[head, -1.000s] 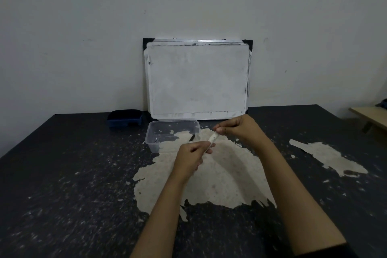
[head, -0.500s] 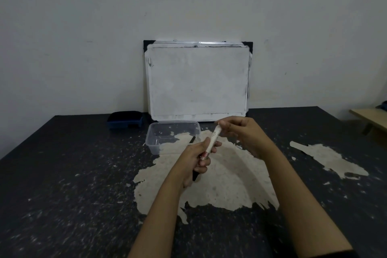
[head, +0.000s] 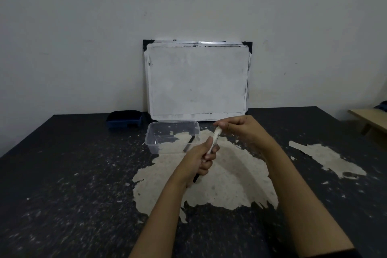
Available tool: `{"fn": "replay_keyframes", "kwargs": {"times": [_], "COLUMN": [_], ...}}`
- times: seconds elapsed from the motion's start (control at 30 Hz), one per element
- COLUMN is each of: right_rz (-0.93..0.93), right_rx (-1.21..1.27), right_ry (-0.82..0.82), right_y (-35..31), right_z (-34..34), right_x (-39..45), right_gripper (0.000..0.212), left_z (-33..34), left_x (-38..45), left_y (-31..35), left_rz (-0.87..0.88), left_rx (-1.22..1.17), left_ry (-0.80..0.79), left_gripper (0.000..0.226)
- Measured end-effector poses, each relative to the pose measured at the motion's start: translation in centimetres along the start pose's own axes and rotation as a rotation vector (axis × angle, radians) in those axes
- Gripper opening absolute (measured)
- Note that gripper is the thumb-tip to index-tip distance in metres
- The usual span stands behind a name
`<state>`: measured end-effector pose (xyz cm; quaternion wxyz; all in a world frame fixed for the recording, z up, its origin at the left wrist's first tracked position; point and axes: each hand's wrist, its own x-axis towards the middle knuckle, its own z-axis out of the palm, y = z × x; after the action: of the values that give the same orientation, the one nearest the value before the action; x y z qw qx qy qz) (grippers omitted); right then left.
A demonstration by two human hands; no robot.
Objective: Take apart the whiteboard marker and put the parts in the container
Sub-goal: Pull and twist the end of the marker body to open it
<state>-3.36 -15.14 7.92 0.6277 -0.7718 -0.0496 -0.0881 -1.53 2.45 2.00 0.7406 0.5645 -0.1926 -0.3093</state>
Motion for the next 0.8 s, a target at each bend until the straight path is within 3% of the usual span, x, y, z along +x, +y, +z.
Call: {"fn": "replay_keyframes", "kwargs": {"times": [0.2, 0.27, 0.33, 0.4, 0.57, 0.8], "right_rz": [0.008, 0.04, 0.036, 0.009, 0.069, 0.138], "right_rx": [0.047, 0.021, -0.002, -0.004, 0.209, 0.307], "right_ry": [0.201, 0.231, 0.245, 0.212, -0.075, -0.275], "right_y": [1.2, 1.9, 2.3, 2.4, 1.6, 1.2], "right_z": [1.6, 2.1, 2.5, 2.7, 1.7, 0.7], "right_x": [0.1, 0.3, 0.4, 0.4, 0.6, 0.9], "right_gripper": [0.023, 0.025, 0.025, 0.023, 0.032, 0.037], "left_z": [0.6, 0.0, -0.3, -0.3, 0.0, -0.3], "left_x": [0.3, -0.2, -0.3, -0.1, -0.2, -0.8], "left_y": [-1.2, -1.5, -1.4, -0.9, 0.6, 1.0], "left_rz": [0.237, 0.295, 0.304, 0.244, 0.006, -0.044], "left_rx": [0.462, 0.707, 0.786, 0.604, -0.051, -0.313], "left_ry": [0.398, 0.47, 0.483, 0.416, 0.063, -0.224], "left_gripper": [0.041, 0.043, 0.042, 0.04, 0.043, 0.042]}}
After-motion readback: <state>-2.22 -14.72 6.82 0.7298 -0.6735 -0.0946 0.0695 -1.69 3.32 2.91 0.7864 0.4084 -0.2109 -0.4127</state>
